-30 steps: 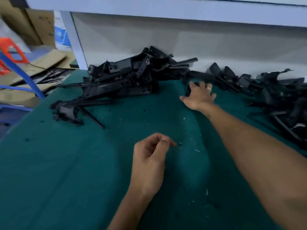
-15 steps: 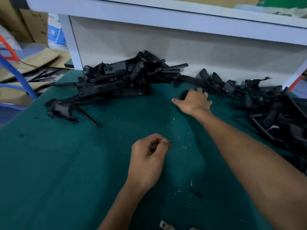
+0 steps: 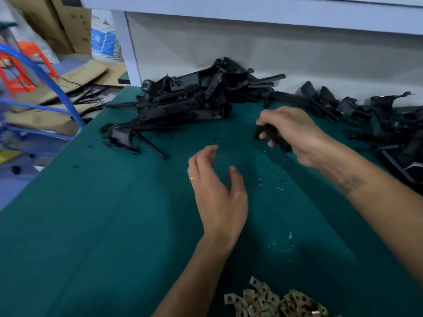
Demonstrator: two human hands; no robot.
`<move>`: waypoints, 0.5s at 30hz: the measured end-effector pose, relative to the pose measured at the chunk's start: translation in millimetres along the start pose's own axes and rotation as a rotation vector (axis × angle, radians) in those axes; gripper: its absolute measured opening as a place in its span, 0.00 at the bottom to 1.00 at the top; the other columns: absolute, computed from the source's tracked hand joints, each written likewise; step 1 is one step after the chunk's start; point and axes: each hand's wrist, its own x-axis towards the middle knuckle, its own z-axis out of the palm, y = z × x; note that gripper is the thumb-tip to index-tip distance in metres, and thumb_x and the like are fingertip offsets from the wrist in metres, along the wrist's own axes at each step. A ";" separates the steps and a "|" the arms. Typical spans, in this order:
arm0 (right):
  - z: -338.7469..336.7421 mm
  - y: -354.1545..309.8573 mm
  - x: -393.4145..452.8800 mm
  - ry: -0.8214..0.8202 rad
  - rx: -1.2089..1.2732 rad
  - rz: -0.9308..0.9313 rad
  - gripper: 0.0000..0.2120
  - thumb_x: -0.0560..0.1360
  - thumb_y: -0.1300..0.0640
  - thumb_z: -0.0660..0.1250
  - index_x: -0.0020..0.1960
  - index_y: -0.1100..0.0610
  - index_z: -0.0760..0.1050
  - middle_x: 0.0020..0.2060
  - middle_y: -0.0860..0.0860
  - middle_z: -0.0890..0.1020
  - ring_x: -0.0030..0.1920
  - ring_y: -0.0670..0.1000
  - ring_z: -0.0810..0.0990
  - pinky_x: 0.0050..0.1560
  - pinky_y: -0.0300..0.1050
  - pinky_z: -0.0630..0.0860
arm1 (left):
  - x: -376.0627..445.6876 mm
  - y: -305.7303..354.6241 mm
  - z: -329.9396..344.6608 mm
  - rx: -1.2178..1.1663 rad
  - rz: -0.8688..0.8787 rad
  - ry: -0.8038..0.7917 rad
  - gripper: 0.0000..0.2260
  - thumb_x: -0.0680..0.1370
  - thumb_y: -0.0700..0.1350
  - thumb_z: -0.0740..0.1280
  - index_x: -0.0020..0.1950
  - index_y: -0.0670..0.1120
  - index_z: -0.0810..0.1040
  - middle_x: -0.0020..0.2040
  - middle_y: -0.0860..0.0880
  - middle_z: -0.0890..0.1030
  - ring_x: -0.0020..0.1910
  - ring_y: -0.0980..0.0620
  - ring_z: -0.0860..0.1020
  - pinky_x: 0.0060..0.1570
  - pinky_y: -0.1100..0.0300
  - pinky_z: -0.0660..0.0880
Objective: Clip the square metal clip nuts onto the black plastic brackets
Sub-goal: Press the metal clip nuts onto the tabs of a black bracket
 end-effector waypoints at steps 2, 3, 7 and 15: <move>-5.4 -6.5 -34.5 -0.237 0.077 0.058 0.20 0.55 0.43 0.74 0.43 0.52 0.81 0.37 0.55 0.84 0.29 0.49 0.77 0.28 0.40 0.68 | -4.9 4.6 1.8 0.104 0.175 0.004 0.19 0.81 0.48 0.62 0.72 0.48 0.66 0.71 0.53 0.65 0.71 0.53 0.63 0.66 0.59 0.65; -8.8 -8.0 -47.3 -0.315 0.091 0.073 0.18 0.56 0.43 0.74 0.41 0.52 0.81 0.38 0.56 0.85 0.31 0.51 0.78 0.31 0.43 0.68 | -8.6 6.3 3.0 0.144 0.284 -0.004 0.21 0.81 0.48 0.60 0.73 0.45 0.66 0.74 0.50 0.64 0.74 0.51 0.61 0.70 0.53 0.64; -24.5 -5.6 -75.5 -0.533 0.325 0.152 0.16 0.69 0.47 0.68 0.49 0.58 0.77 0.44 0.60 0.82 0.40 0.57 0.80 0.33 0.45 0.76 | -23.3 15.8 6.5 0.258 0.519 -0.052 0.26 0.82 0.52 0.52 0.78 0.41 0.61 0.79 0.45 0.61 0.79 0.46 0.56 0.76 0.44 0.53; -32.7 25.9 -92.9 -0.589 0.357 0.292 0.23 0.82 0.39 0.57 0.55 0.57 0.78 0.40 0.51 0.83 0.33 0.47 0.80 0.41 0.47 0.79 | -32.4 19.4 3.1 0.523 0.477 -0.251 0.28 0.84 0.62 0.49 0.78 0.47 0.59 0.65 0.48 0.72 0.53 0.45 0.77 0.43 0.50 0.74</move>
